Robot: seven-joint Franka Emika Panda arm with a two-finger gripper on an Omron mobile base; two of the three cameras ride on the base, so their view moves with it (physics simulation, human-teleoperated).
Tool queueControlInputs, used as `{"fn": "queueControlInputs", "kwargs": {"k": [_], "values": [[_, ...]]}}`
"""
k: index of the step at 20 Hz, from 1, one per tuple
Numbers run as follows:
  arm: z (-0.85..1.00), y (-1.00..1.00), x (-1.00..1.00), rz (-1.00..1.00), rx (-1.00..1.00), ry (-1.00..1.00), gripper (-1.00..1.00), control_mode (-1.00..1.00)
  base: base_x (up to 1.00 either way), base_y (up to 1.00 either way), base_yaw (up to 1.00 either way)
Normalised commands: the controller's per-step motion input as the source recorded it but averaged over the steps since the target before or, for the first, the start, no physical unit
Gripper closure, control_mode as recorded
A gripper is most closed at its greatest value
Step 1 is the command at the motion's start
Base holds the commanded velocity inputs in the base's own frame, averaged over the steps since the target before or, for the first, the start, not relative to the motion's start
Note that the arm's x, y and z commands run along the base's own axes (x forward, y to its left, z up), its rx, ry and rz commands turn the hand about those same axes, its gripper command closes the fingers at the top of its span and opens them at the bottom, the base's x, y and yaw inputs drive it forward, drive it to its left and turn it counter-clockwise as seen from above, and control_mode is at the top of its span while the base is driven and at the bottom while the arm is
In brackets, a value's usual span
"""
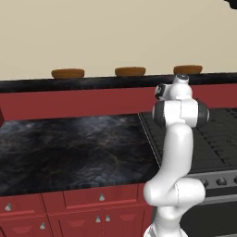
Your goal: Retrieve the chicken drumstick from the fridge and place it on the saucepan with marinade on the stove.
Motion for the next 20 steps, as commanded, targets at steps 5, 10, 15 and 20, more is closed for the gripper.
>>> {"fn": "queueControlInputs", "kwargs": {"k": [5, 10, 15, 20], "values": [[-0.26, 0.00, 0.00, 0.00, -0.02, -0.08, 1.00, -1.00, 0.00, 0.00, 0.00], [-0.23, 0.00, 0.00, 0.00, -0.02, -0.05, 1.00, -1.00, 0.00, 0.00, 0.00], [-0.14, 0.00, 0.00, 0.00, 0.00, -0.04, 1.00, -1.00, 0.00, 0.00, 0.00], [-0.04, 0.00, 0.06, 0.00, 0.00, -0.05, 1.00, -1.00, 0.00, 0.00, 0.00]]}}
